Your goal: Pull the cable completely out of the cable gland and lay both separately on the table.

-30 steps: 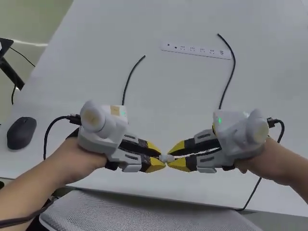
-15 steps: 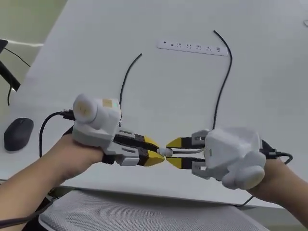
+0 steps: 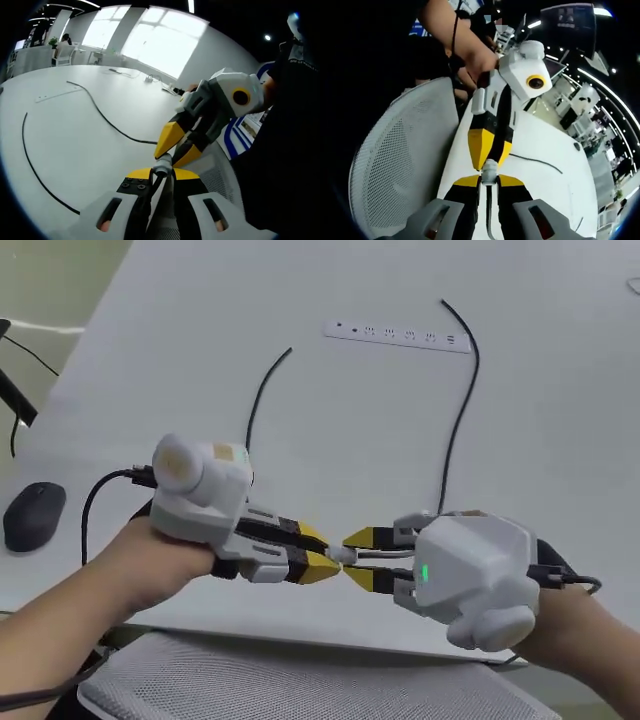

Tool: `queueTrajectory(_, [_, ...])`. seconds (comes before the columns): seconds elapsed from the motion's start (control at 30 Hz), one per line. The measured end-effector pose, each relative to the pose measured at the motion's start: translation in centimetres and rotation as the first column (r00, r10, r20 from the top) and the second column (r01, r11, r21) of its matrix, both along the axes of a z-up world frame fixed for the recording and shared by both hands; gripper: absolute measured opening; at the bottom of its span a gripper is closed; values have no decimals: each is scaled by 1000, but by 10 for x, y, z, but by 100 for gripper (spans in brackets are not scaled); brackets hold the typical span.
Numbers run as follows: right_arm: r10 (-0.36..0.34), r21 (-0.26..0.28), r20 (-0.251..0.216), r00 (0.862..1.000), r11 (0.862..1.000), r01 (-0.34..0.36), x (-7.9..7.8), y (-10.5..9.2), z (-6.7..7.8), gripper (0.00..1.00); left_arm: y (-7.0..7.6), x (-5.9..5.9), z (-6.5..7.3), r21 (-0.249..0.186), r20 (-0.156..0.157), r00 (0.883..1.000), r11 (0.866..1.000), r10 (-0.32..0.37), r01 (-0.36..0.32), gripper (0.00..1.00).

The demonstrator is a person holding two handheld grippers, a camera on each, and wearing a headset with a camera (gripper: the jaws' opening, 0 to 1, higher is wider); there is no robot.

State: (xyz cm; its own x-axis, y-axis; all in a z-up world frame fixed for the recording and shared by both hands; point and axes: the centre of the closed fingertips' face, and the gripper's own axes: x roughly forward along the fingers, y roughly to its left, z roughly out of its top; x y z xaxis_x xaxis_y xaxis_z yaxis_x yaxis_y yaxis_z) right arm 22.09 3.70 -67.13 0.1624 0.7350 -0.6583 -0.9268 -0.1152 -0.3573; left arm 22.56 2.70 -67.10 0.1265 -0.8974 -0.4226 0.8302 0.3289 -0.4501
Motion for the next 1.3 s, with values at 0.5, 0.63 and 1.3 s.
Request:
queueTrajectory(0.5, [-218,68,-174,960,970,232,12,-6,16,19,2,6,2,22,132,991,999,-32,30,15])
queueTrajectory(0.63, [-359,50,-245,901,923,381,24,-17,18,23,3,8,4,32,167,985,999,-34,29,15])
queueTrajectory(1.3, [-445,1,-47,894,895,446,21,-10,0,7,9,14,8,41,194,980,998,-44,37,15])
